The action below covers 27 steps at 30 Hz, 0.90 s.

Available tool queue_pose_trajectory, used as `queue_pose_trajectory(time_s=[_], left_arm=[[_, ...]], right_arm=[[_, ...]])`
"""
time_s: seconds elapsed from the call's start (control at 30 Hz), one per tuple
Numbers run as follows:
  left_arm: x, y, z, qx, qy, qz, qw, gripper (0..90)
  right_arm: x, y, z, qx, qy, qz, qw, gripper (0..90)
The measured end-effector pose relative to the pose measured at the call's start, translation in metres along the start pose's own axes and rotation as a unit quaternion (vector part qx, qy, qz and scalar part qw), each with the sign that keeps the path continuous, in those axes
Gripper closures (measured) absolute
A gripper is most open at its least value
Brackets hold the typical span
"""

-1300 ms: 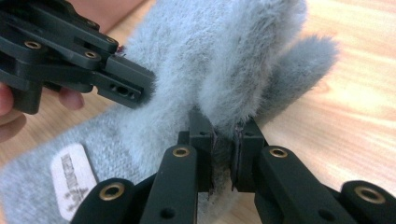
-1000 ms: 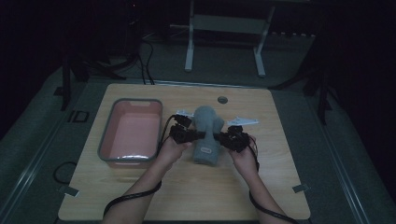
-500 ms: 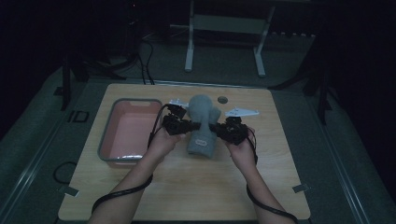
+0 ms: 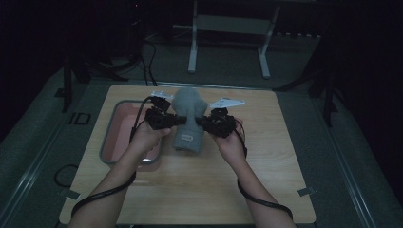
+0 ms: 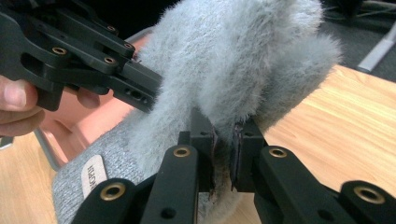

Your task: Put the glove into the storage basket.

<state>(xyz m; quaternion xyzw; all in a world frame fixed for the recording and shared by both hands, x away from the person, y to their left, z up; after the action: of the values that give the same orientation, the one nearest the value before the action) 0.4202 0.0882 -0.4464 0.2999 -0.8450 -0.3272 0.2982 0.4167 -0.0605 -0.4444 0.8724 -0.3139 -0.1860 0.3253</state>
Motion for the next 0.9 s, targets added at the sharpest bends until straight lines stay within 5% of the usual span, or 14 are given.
queue_pose_trajectory(time_s=[0.57, 0.9], left_arm=[[-0.051, 0.073, 0.031, 0.009, 0.038, -0.045, 0.9982, 80.7], [-0.083, 0.093, 0.06, 0.0, 0.069, -0.067, 0.9953, 80.7]], right_arm=[[-0.063, -0.044, -0.056, 0.0, 0.028, -0.038, 0.9989, 82.3], [-0.093, -0.083, -0.072, -0.021, 0.045, -0.055, 0.9972, 82.3]])
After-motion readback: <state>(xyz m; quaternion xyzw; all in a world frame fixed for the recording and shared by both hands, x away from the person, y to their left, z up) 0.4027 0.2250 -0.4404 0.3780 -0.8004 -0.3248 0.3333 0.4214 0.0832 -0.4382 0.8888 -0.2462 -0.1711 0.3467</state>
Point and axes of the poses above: each handheld gripper's, and its own axes: y roughly backward along the jaws, z roughly out of its underside, x roughly to its right, the point moved 6 cm from there along -y, roughly forward along the jaws, and after that the axes turned 12 degrees about -x, right-handed, at the moved point
